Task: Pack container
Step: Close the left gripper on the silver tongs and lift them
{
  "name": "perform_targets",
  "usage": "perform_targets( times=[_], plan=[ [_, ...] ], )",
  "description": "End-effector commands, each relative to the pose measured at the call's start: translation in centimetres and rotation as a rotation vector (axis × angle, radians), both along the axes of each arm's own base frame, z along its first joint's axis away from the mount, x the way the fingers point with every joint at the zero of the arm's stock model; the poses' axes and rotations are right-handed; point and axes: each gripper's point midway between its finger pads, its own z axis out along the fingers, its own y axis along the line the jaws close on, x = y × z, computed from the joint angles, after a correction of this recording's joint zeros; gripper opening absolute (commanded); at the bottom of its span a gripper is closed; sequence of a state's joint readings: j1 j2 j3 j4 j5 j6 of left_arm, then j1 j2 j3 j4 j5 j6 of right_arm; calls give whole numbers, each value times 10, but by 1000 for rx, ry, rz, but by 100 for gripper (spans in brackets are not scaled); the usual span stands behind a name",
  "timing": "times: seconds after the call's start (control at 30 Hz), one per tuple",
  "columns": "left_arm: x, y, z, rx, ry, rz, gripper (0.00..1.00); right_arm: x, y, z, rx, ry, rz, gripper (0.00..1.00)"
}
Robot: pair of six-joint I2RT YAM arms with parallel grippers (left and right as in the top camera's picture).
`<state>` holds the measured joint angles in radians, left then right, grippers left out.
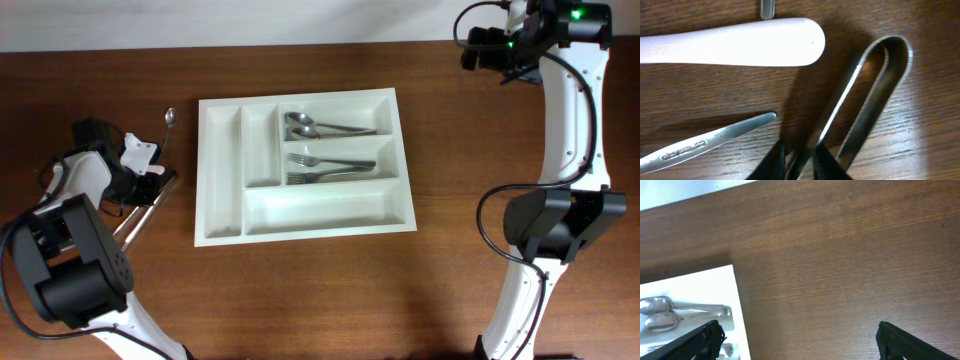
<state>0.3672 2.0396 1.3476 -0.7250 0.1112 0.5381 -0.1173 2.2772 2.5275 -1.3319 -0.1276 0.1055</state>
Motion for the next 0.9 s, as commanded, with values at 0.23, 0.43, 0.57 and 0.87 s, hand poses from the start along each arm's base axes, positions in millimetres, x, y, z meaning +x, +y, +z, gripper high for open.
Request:
perform_targets(
  times=[0.23,0.43,0.57,0.87],
  plan=[
    [-12,-31,-27,-173,54,7,2,0,-2,-4,-1,10,-8,99],
    [-11,-33,-26,-189,50,16,2,0,-2,-4,-1,10,-8,99],
    [-1,-32,-18,-196,32,64,2,0,-2,-4,-1,10,-8,99],
    [65,-12,82,-161,-111,115,2,0,-2,-4,-1,10,-8,99]
  ],
)
